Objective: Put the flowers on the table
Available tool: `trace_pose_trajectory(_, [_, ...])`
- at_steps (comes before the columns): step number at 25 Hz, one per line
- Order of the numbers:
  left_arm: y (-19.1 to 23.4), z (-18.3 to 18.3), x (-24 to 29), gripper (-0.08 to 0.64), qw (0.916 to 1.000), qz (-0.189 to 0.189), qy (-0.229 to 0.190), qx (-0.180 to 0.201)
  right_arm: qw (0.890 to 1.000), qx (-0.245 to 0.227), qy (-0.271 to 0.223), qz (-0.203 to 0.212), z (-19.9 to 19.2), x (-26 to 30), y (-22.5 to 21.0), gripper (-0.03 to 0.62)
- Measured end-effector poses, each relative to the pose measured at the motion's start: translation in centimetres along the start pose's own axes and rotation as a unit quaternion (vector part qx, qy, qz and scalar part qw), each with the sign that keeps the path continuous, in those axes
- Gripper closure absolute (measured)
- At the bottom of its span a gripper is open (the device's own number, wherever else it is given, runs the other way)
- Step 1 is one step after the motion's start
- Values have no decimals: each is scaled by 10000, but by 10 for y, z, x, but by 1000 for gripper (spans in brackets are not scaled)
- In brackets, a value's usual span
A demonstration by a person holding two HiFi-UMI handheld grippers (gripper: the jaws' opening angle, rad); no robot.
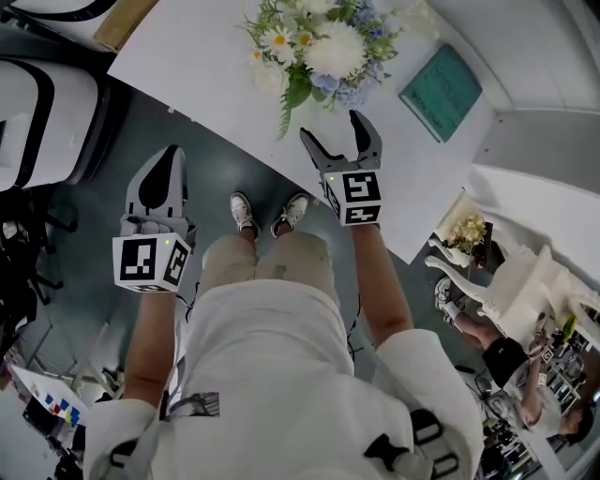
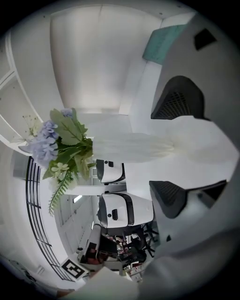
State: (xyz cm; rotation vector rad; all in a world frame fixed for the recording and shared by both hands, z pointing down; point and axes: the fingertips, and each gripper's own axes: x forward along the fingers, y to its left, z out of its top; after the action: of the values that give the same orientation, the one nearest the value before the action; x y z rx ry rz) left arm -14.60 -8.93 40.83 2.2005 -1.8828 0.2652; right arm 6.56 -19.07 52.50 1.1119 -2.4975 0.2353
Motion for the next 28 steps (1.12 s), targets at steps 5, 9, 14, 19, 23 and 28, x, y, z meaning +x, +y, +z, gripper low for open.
trace_pose_trajectory(5, [-8, 20, 6, 545, 9990, -303, -343, -24, 9997, 104, -23, -205, 13, -27, 5, 175])
trace_pose_trajectory(9, [-17, 39, 2, 545, 9974, -447, -566, 40, 9992, 205, -36, -328, 16, -51, 14, 238])
trace_pose_trajectory(14, [-18, 55, -5, 545, 9959, -503, -754, -7, 9982, 323, -57, -502, 18, -73, 19, 336])
trace_pose_trajectory(19, [-15, 66, -13, 545, 9946, -535, -887, 0, 9963, 588, -238, -588, 20, -92, 22, 481])
trace_pose_trajectory(23, [-7, 72, -20, 545, 9938, -485, -1003, 23, 9929, 817, -367, -783, 20, -106, 15, 575])
trace_pose_trajectory(28, [8, 79, -27, 545, 9931, -347, -1119, 24, 9884, 1046, -480, -995, 25, -120, -2, 581])
